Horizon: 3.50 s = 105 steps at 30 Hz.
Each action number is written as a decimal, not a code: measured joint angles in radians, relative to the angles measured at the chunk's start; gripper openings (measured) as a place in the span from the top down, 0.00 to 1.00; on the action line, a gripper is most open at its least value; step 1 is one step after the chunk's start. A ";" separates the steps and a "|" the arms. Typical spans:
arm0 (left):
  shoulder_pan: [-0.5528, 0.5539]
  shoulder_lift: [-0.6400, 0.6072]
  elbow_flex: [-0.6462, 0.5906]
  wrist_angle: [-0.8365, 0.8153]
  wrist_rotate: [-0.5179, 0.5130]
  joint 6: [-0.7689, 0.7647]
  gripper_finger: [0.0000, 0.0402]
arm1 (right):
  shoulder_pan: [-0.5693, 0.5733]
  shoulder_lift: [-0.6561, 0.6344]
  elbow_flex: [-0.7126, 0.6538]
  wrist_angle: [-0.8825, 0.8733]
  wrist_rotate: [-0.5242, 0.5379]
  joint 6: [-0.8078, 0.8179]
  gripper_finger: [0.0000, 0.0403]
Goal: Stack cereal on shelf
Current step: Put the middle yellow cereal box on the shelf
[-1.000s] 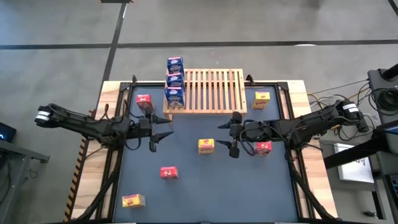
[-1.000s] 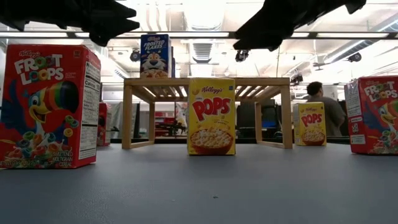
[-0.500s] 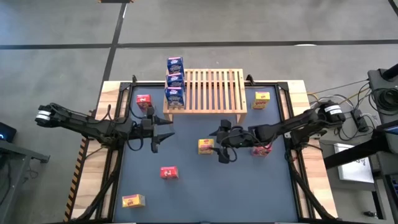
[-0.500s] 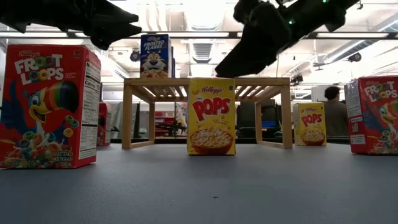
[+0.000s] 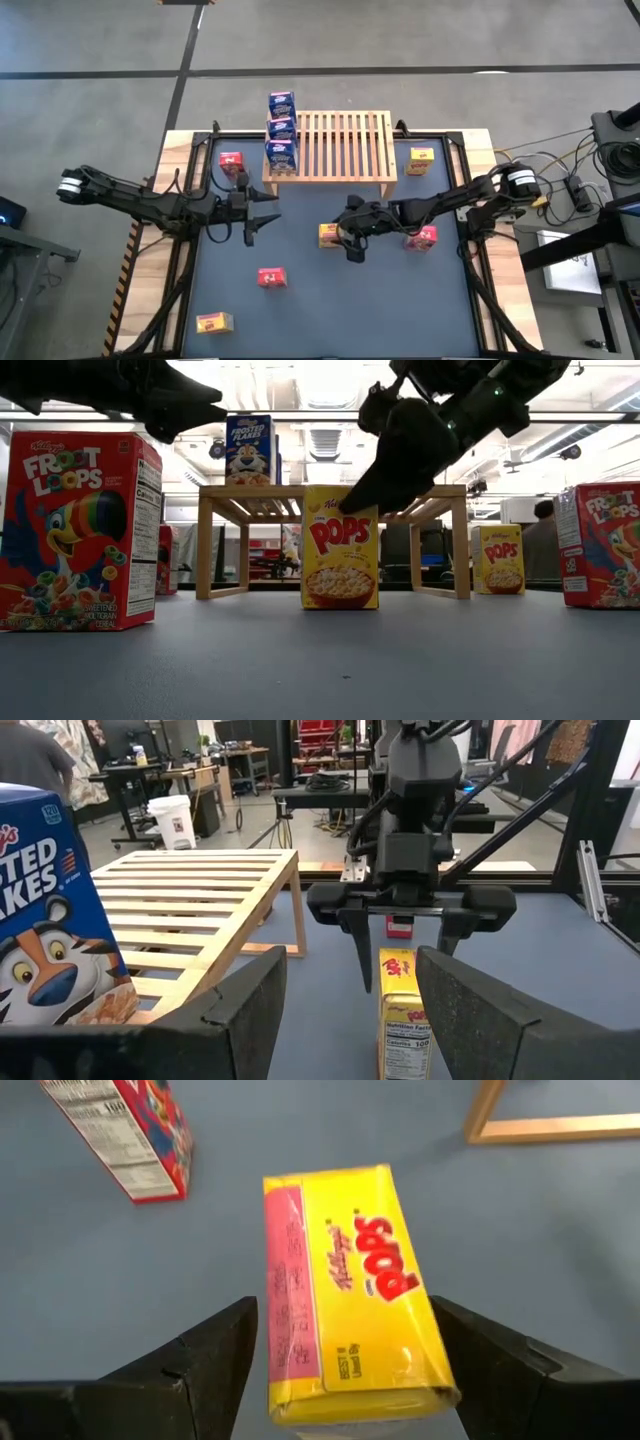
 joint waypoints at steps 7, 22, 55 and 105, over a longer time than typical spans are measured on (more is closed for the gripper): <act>0.000 0.000 -0.002 -0.010 0.000 0.000 0.48 | 0.001 0.013 0.000 -0.017 -0.001 -0.003 0.39; 0.000 -0.001 -0.008 -0.013 0.000 -0.008 0.48 | 0.001 -0.017 0.000 -0.035 -0.002 -0.021 0.60; 0.000 -0.002 -0.010 0.033 0.000 -0.062 0.48 | -0.342 -0.218 0.457 -0.427 -0.121 -0.354 0.60; 0.000 -0.003 -0.006 -0.014 0.000 -0.055 0.48 | -0.837 0.336 1.054 -0.790 -0.643 -0.596 0.62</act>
